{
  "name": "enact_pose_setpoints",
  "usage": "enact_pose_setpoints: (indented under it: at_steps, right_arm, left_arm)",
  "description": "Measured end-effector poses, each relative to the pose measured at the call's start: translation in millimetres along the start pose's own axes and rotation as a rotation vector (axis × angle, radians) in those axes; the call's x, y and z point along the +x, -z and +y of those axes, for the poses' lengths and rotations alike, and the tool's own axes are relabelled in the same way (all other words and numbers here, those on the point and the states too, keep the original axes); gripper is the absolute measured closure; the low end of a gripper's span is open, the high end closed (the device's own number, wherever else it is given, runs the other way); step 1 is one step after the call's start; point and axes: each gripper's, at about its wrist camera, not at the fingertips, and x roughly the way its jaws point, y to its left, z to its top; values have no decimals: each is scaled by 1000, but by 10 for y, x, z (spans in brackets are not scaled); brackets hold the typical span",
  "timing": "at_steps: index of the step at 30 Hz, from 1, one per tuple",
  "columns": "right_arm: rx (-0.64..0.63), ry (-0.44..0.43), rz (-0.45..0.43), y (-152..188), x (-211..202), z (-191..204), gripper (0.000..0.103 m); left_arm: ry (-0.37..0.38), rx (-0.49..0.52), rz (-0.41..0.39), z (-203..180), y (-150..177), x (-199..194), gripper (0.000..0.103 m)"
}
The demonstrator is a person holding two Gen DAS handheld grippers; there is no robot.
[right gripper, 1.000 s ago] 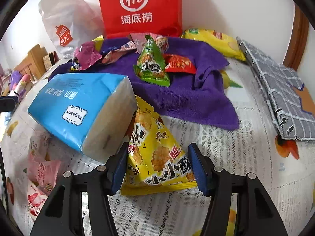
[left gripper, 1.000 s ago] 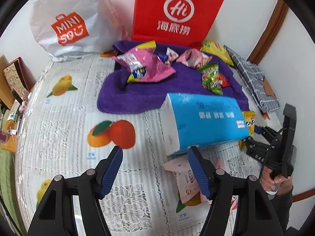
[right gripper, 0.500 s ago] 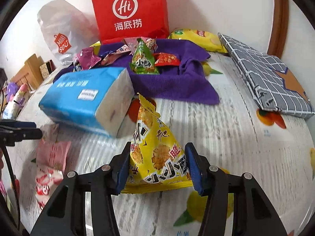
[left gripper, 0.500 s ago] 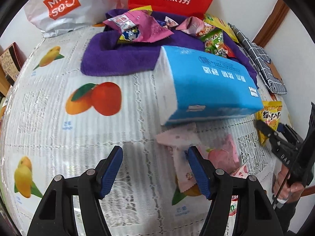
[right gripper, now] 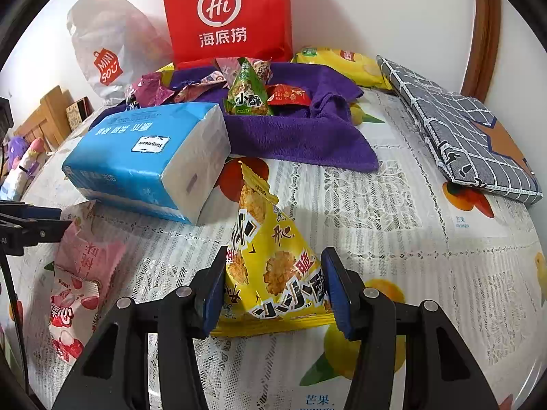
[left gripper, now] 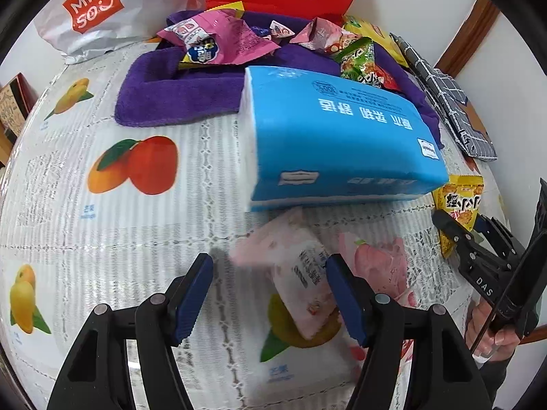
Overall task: Organize snacks
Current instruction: 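Lift the yellow triangular bag with the right tool while the left tool hovers over pink packets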
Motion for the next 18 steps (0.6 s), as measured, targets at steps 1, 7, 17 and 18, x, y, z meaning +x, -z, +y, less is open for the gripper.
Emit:
enact_pose_setpoints:
  at_steps: [1, 7, 17, 18]
  right_arm:
    - [3, -3, 0, 0, 0, -6, 50]
    - [-1, 1, 1, -1, 4, 9, 50]
    - [-7, 4, 4, -1, 7, 19, 48]
    - [-9, 5, 5, 0, 8, 22, 48]
  left_arm:
    - [-6, -5, -4, -16, -6, 9, 35]
    - [-41, 14, -14, -112, -22, 49, 34]
    - [-62, 19, -41, 31, 8, -79, 34]
    - [-55, 22, -40, 36, 13, -73, 34]
